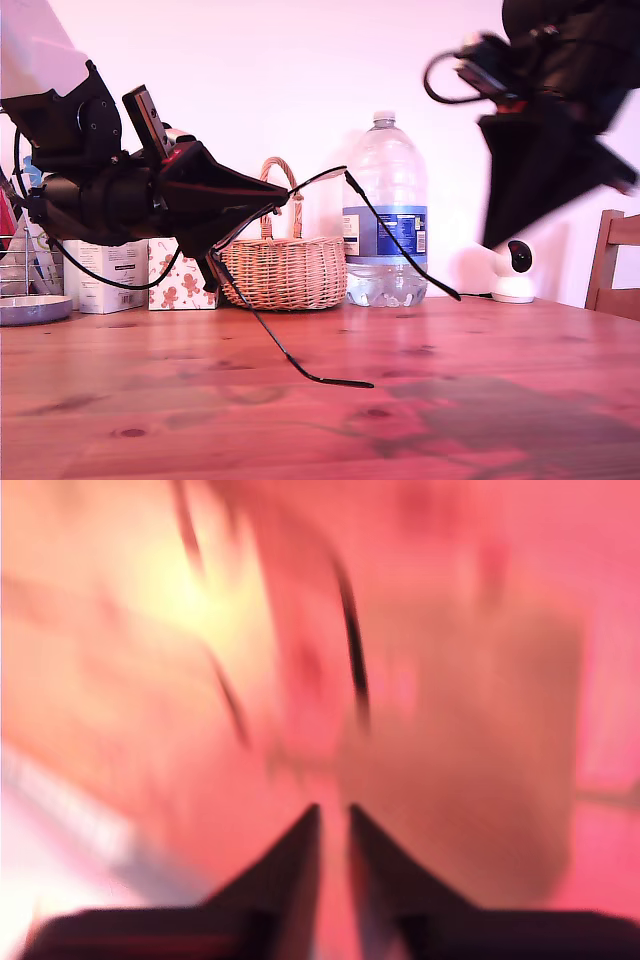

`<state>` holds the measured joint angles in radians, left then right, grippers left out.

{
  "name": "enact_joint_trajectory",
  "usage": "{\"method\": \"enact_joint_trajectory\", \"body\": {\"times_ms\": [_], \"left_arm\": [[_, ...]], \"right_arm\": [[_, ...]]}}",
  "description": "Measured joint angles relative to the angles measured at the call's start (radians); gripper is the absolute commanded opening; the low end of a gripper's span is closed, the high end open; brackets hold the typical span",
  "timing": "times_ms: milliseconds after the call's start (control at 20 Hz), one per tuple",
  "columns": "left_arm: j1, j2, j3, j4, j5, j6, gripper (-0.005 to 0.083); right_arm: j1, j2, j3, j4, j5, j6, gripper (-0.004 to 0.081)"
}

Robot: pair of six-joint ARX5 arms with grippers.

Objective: Pick up the glasses and open them, then place them back on the table

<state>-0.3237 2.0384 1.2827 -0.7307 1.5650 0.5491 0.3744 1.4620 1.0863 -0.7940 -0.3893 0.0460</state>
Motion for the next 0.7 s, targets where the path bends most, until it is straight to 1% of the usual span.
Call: {"method": "enact_joint_trajectory", "body": {"times_ms": [50,100,150,250,350,450,500,600,650,700], "left_arm": [[0.000,0.000,0.002,0.001,0.000,0.000,-0.0021],[0.000,0.000,0.004,0.001,0.000,0.000,-0.0021],[0.000,0.000,0.006,0.002,0.000,0.000,-0.0021],[0.000,0.000,0.014,0.002,0.000,0.000,-0.0021],[0.000,0.000,0.016,0.002,-0.004,0.000,-0.0021],[0.001,0.000,0.016,0.002,-0.020,0.000,-0.0021],[0.001,0.000,0.016,0.002,-0.022,0.000,-0.0021],[0.001,0.000,0.016,0.002,-0.023,0.000,-0.0021],[0.001,0.000,0.016,0.002,-0.031,0.000,-0.0021],[0.001,0.000,0.016,0.002,-0.038,0.000,-0.0021]], "right_arm": [[0.000,0.000,0.000,0.040,0.036,0.004,0.0001],[0.000,0.000,0.000,0.078,0.105,0.004,0.0001],[0.000,-0.005,0.000,0.112,0.214,-0.001,0.0001],[0.000,-0.039,0.000,0.198,0.347,-0.024,0.0001],[-0.003,-0.122,-0.008,0.298,0.385,-0.057,0.0001],[-0.003,-0.237,-0.042,0.403,0.423,-0.105,0.0002],[-0.003,-0.297,-0.078,0.461,0.424,-0.130,0.0002],[-0.003,-0.400,-0.175,0.572,0.425,-0.148,0.0001],[-0.003,-0.445,-0.245,0.646,0.426,-0.150,0.0001],[-0.003,-0.493,-0.322,0.694,0.427,-0.150,0.0001]]}}
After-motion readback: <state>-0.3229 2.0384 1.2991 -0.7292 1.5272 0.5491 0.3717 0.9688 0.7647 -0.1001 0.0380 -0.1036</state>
